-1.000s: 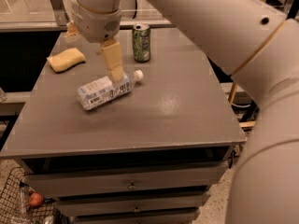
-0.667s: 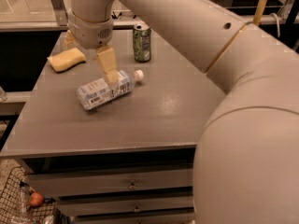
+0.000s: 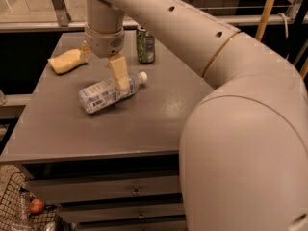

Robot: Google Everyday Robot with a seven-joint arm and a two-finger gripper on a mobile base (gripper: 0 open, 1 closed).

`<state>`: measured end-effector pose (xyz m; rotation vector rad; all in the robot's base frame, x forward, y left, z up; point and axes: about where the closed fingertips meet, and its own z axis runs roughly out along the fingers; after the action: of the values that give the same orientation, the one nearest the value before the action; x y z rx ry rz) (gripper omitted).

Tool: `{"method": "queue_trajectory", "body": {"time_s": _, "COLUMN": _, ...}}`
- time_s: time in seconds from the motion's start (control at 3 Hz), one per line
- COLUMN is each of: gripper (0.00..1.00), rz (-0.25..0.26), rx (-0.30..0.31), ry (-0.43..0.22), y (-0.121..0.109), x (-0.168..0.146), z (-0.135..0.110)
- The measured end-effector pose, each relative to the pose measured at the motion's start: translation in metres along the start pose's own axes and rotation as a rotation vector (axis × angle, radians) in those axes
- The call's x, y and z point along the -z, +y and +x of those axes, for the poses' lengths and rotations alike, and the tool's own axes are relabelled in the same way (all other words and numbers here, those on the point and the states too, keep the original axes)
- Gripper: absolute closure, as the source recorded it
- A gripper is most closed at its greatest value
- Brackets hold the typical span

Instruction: Place blue plastic bottle upright

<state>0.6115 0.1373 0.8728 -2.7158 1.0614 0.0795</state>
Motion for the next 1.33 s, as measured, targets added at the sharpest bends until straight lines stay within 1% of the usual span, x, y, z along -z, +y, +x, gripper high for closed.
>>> {"method": "queue_trajectory", "body": {"time_s": 0.33, "gripper": 0.00, "rz": -0.023, "rx": -0.024, "ry": -0.002, "y": 0.007, "x": -0.013, "z": 0.020}}
{"method": "queue_trajectory", "body": {"time_s": 0.67, "gripper": 0.18, "rz": -0.025, "rx": -0.054, "ry": 0.004, "y": 0.019, "x": -0.014, "z": 0.042}}
{"method": "queue_trajectory", "body": {"time_s": 1.0, "gripper": 0.40, "rz": -0.017, "rx": -0.069, "ry": 0.000, "y": 0.029, "x": -0.010, "z": 0.055}}
{"method": "queue_trajectory", "body": {"time_s": 1.33, "gripper": 0.64, "rz": -0.011, "rx": -0.061, "ry": -0.011, "y": 0.034, "x": -0.007, "z": 0.056}}
